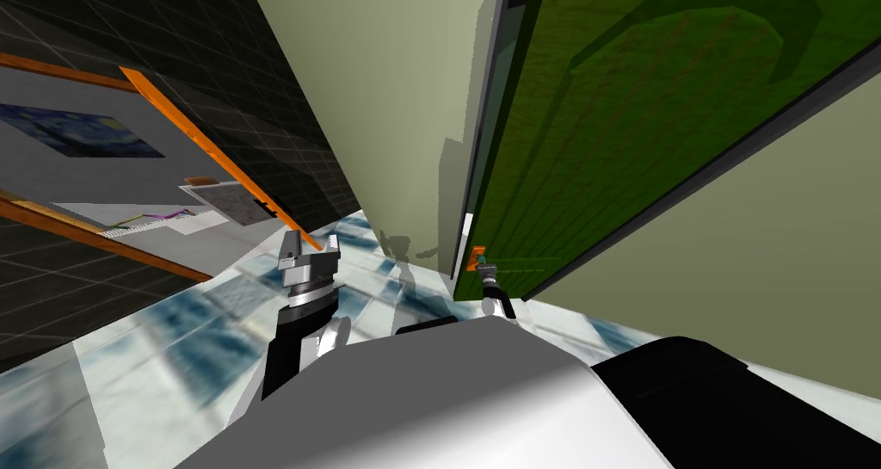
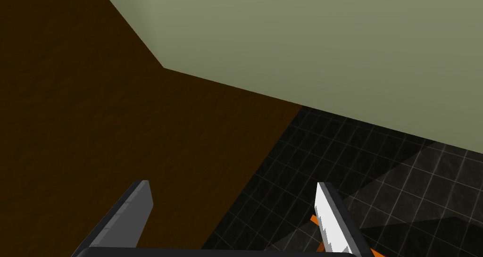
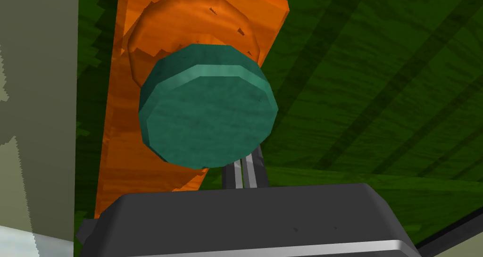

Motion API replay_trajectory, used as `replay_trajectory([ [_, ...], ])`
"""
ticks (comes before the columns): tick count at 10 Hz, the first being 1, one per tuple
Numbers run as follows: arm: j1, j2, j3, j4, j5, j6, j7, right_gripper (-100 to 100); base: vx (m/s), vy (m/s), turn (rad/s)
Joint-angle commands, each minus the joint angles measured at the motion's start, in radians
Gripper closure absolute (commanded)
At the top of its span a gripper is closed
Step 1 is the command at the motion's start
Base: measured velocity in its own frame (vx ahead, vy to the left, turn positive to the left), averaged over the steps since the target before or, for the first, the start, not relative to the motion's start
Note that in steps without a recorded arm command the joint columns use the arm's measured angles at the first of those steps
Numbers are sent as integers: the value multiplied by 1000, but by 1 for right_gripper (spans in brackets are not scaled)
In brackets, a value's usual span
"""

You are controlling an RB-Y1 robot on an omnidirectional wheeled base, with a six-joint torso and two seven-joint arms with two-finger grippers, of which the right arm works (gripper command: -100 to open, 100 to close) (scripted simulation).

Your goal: Pull the door open

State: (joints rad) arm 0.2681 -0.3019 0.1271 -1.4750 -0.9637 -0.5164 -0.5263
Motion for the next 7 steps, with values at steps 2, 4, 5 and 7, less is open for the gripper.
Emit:
replay_trajectory([
  [2,-15,8,28,-24,-26,1,-38,-100,-64,-28,40],
  [4,-5,3,36,-39,-70,2,-90,-100,-79,-32,92],
  [5,-1,1,40,-45,-90,2,-114,-100,-109,-24,93],
  [7,7,-3,48,-57,-128,3,-159,-100,-98,-31,72],
])
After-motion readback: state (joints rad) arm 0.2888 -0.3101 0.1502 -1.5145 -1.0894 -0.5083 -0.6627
